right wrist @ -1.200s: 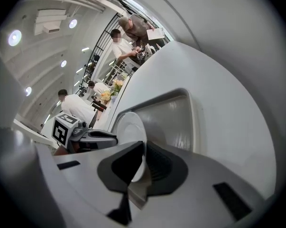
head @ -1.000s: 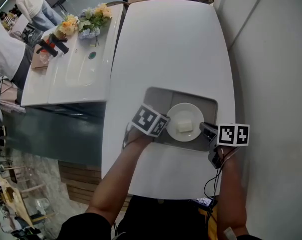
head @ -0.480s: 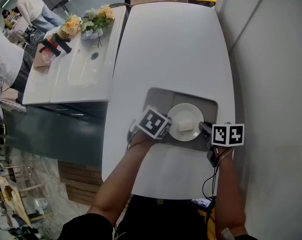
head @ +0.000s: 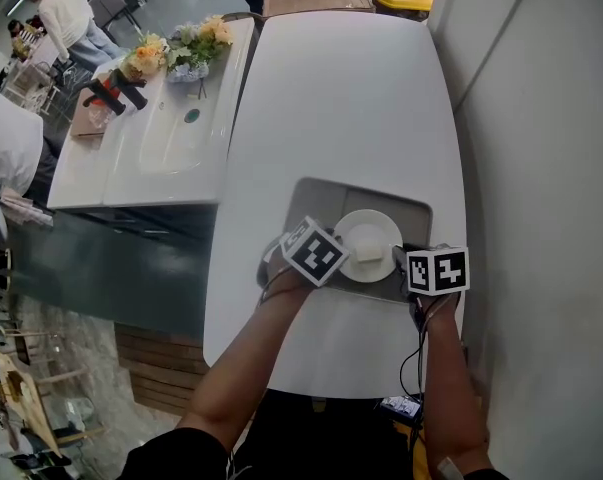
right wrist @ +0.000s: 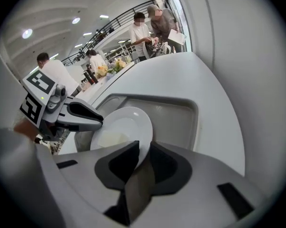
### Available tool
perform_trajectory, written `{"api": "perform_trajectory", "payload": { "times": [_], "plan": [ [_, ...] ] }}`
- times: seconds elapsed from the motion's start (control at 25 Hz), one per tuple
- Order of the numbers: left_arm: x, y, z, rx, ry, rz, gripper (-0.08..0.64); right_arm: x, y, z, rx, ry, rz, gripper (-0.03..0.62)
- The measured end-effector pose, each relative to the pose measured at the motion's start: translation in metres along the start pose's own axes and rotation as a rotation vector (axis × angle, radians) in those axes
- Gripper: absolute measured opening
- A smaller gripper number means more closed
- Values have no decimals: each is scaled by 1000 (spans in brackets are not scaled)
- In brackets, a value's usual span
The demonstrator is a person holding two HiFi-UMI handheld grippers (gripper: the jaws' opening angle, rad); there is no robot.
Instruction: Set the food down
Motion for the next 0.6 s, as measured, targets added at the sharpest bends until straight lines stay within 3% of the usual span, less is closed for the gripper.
{"api": "perform_trajectory", "payload": {
  "times": [0.2,0.36,0.48,0.6],
  "plan": [
    [-3,2,-2,66,-71,-21,51,-1,0,3,-63,28,-44,57],
    [-20,14,3,66,-170,-113,51,-19,0,6,-118,-29,-183,35],
    [-50,26,-4,6,-152,-340,49,-50,3,21,-131,-243,-303,34],
    [-85,46,-32,-145,-16,-657,25,-92,21,43,-77,-536,-406,25]
  ]
}}
Point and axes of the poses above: the fingertips, and each gripper's own axes: x forward along the fingers, z to its left, y out of its underside, the point moved 7 cm from there along -x, backward along the fingers, and after that the axes turned 12 degrees about x, right-handed, at the moved point
